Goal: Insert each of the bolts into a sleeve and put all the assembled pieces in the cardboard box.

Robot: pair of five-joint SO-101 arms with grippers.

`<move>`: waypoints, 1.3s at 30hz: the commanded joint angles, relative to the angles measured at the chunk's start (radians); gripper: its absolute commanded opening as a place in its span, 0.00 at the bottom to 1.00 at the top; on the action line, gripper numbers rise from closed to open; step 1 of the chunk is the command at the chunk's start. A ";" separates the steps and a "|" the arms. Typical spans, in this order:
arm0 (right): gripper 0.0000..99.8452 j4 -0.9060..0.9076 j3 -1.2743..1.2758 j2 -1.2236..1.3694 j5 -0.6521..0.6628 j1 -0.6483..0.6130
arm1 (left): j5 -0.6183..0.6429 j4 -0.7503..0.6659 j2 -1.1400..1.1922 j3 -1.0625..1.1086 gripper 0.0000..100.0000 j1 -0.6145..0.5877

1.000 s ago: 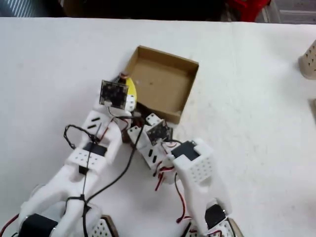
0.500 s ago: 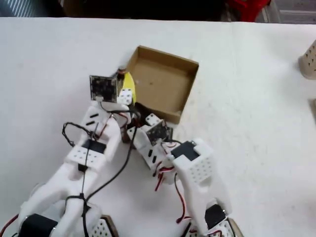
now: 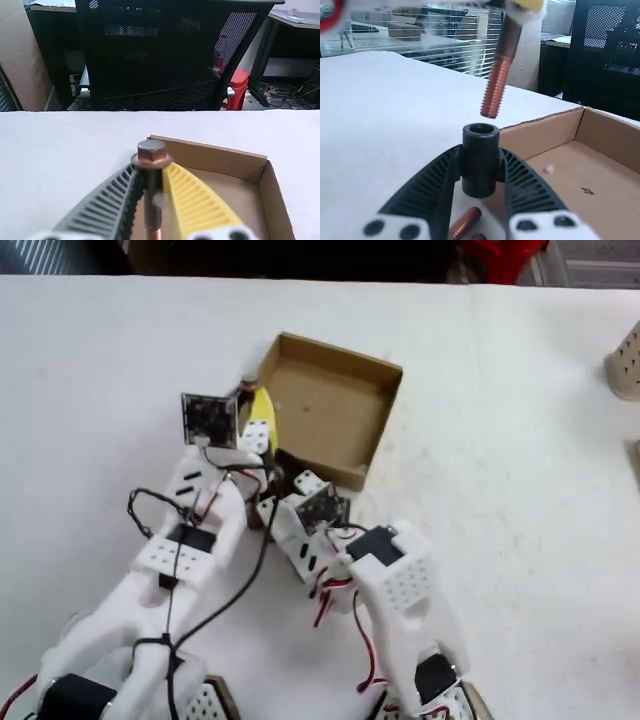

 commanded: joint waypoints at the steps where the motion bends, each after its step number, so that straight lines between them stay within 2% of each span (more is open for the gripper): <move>1: 0.02 -0.015 -0.018 -0.013 0.009 0.002 | 0.006 -0.021 -0.050 0.009 0.02 0.041; 31: 0.02 0.010 -0.040 -0.013 0.020 0.028 | 0.000 -0.015 -0.051 0.006 0.02 0.045; 36: 0.02 0.047 -0.061 -0.012 0.144 0.036 | -0.048 -0.015 -0.051 0.005 0.02 0.042; 39: 0.02 0.056 -0.063 -0.012 0.157 0.039 | -0.049 -0.015 -0.050 0.005 0.02 0.041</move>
